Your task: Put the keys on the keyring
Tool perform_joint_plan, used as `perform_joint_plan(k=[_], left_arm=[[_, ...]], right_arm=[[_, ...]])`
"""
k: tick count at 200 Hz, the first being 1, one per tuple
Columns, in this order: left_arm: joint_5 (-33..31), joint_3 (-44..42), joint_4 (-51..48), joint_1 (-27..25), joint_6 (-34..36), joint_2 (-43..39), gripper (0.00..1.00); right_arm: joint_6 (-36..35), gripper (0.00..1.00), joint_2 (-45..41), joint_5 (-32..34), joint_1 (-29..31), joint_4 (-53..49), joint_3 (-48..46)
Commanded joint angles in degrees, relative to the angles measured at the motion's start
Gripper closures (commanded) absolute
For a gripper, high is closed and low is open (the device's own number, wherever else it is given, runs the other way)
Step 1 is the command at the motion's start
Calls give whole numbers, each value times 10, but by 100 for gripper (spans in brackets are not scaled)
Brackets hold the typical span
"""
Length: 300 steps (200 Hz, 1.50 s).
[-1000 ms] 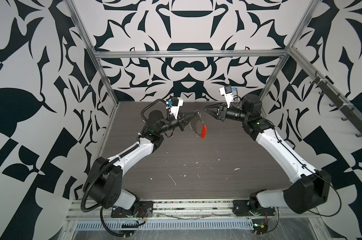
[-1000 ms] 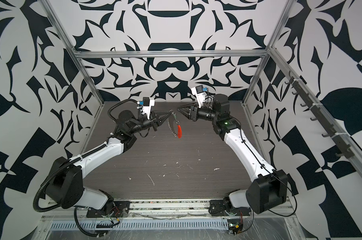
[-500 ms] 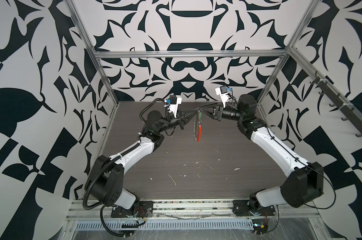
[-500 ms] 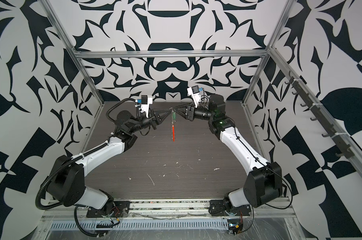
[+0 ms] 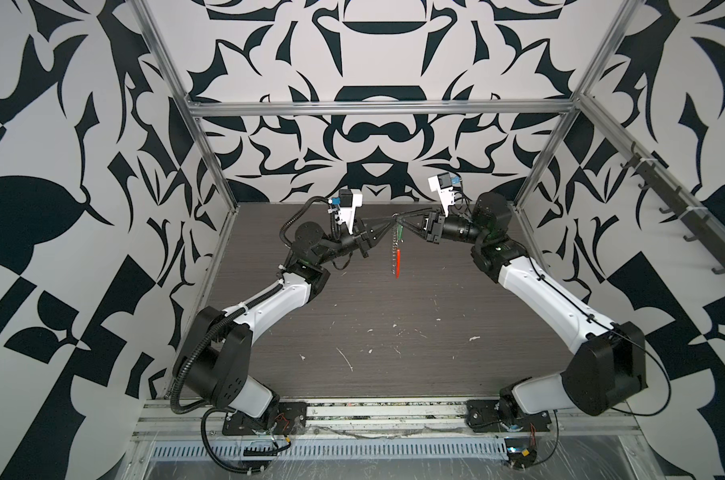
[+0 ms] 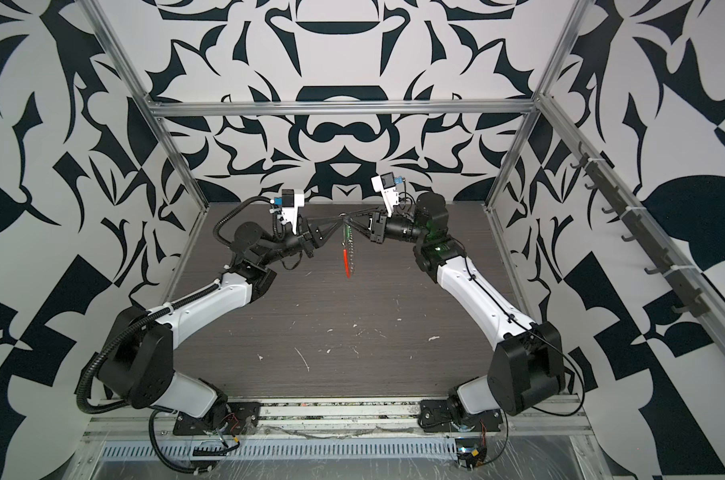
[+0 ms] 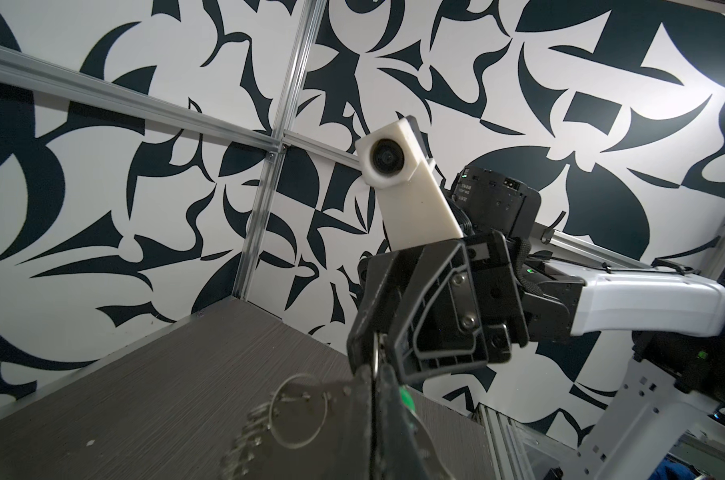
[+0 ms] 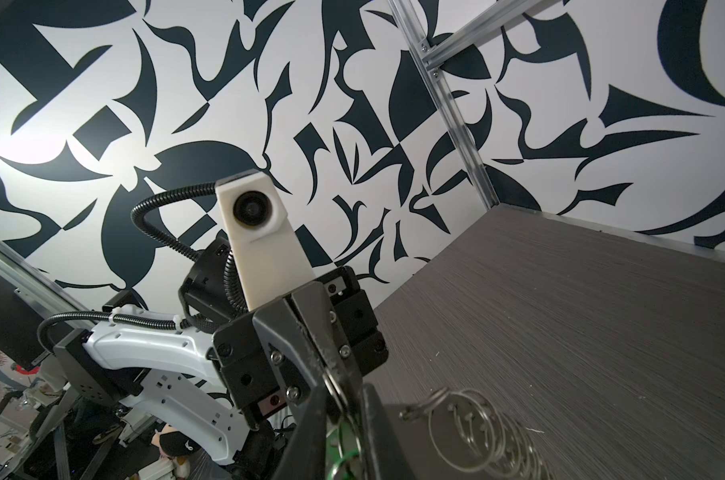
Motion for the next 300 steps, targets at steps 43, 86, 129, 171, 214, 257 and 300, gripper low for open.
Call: perform_joint_plan(k=[43, 86, 129, 171, 214, 257, 300], left_arm=[[-31, 7, 79, 2, -25, 10, 100], [-38, 2, 87, 2, -23, 9, 100], [-22, 8, 74, 2, -35, 25, 100], [-30, -9, -87, 4, 89, -7, 68], [-65, 34, -437, 7, 426, -68, 58], [-10, 207, -717, 16, 594, 3, 58], [38, 283, -772, 16, 621, 58, 59]], right_arm=[[22, 99, -5, -10, 9, 55, -5], [24, 98, -8, -9, 10, 62, -8], [31, 100, -17, -9, 10, 72, -13], [-178, 100, -39, 98, 11, -163, 22], [-343, 100, -71, 202, 13, -198, -23], [-381, 100, -68, 202, 23, -196, -37], [-382, 100, -71, 189, 26, -203, -34]])
